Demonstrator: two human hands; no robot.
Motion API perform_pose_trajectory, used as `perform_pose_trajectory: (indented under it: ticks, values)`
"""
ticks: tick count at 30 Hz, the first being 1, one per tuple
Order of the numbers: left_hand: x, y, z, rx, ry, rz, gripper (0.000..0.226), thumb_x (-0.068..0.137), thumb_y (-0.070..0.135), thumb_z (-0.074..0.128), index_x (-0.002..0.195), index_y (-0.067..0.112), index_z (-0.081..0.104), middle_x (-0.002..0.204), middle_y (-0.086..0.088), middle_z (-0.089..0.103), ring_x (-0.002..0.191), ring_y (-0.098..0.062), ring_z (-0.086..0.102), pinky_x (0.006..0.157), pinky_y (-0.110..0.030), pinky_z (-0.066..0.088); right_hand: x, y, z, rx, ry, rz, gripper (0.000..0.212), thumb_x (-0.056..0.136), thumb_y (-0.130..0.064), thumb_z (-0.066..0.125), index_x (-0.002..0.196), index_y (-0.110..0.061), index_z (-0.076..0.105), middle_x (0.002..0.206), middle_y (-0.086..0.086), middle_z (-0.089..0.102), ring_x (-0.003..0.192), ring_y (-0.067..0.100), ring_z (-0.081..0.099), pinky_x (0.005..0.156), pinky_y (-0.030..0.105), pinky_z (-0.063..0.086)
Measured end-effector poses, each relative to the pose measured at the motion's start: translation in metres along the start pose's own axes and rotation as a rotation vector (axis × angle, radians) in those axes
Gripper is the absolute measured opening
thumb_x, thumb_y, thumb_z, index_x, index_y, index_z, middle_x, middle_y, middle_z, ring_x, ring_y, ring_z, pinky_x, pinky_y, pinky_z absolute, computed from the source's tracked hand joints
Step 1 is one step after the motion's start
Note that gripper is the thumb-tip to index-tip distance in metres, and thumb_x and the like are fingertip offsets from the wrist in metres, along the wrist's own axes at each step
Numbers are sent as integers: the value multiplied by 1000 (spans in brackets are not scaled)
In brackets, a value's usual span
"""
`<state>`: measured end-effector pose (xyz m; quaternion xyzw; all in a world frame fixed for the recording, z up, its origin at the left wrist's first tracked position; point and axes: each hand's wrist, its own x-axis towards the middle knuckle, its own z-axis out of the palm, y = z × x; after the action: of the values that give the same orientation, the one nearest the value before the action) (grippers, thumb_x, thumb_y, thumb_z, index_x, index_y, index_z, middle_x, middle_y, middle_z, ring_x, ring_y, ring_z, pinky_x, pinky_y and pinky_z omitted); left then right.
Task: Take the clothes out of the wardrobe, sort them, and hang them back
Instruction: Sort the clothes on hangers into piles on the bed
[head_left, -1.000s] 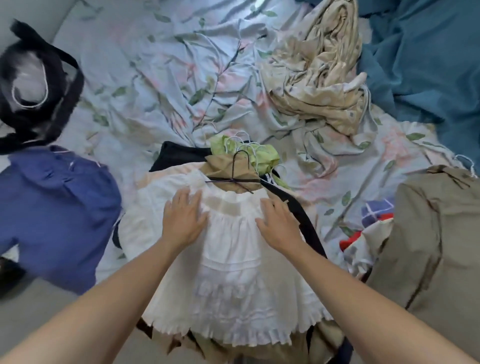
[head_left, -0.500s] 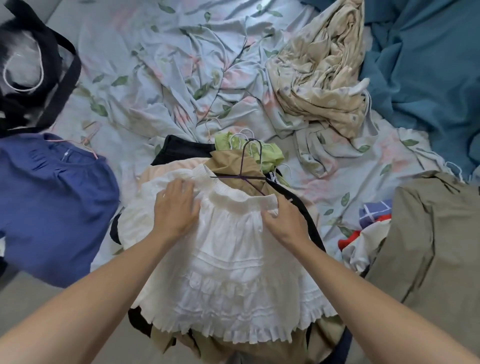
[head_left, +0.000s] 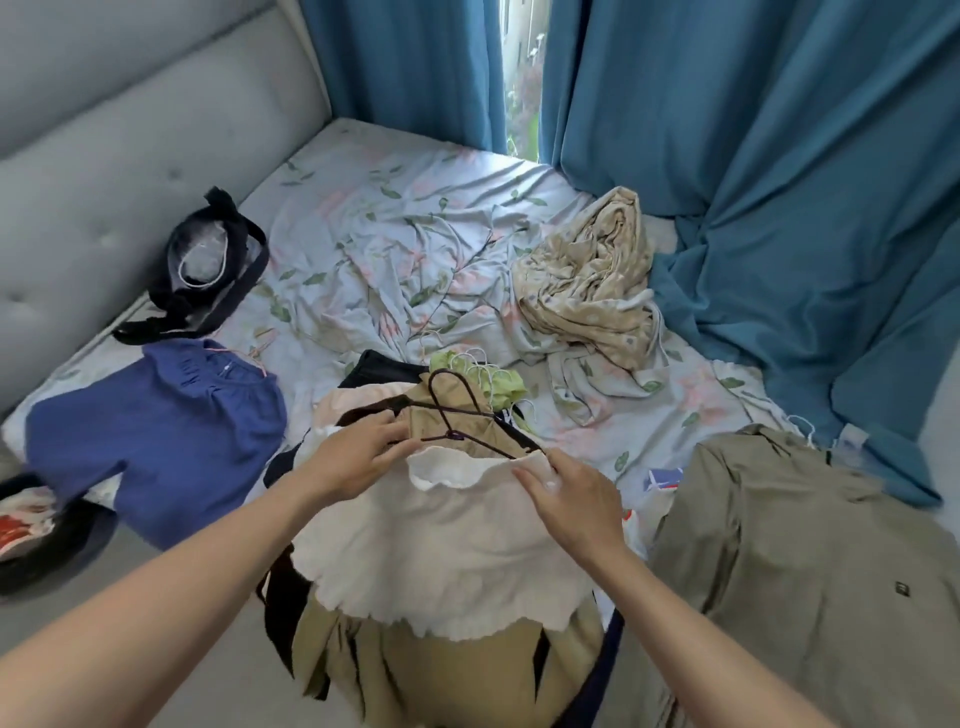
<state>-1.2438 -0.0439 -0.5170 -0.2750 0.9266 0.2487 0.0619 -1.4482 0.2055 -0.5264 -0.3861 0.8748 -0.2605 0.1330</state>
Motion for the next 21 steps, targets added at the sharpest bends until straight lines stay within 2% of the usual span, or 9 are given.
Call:
perform_pose_trajectory:
  ticks: [2,5,9,11,15,18,21]
  values:
    - [-45,37,-27,3,24,10,29,106,54,46,86,34,49,89,7,48,81,-8,47,71,-36,43,-22,-11,-40,29,-9,-23,58,92,-70,59,70,-19,42,60,-5,51,60,20,52,53,36,34]
    - [-120,94,-57,-12,108,-37,33,108,39,50,78,31,42,81,7,49,76,-9,44,66,-38,34,-60,-37,-101,10,-69,-114,55,93,-66,61,68,-24,36,62,-6,48,62,19,51,55,36,35]
    - [-222,154,-77,-157,302,-183,32,105,34,58,76,21,51,76,4,57,76,-11,53,67,-32,40,-109,-78,-169,-38,-125,-297,44,95,-60,59,76,-29,34,73,-10,44,71,17,49,59,35,35]
    - [-265,174,-81,-248,376,-241,33,104,33,61,75,19,54,73,2,58,74,-13,55,66,-35,41,-130,-101,-187,-68,-141,-395,34,95,-58,58,85,-32,39,83,-12,46,79,15,49,62,35,36]
    - [-325,184,-90,-345,536,-374,31,102,39,63,76,22,57,72,8,59,70,-9,53,65,-36,42,-158,-148,-191,-69,-184,-513,28,97,-55,55,100,-28,50,97,-12,52,92,17,54,70,36,42]
    - [-358,168,-98,-342,588,-428,31,100,43,65,76,25,56,73,8,60,71,-12,56,66,-39,46,-174,-180,-175,-47,-215,-570,28,98,-56,52,94,-30,42,99,-11,52,97,20,56,76,39,46]
    - [-391,140,-107,-282,612,-459,33,100,43,64,72,32,50,74,14,59,73,-4,55,62,-31,39,-188,-217,-149,-12,-257,-597,28,98,-55,52,92,-31,39,100,-11,50,97,19,54,76,39,41]
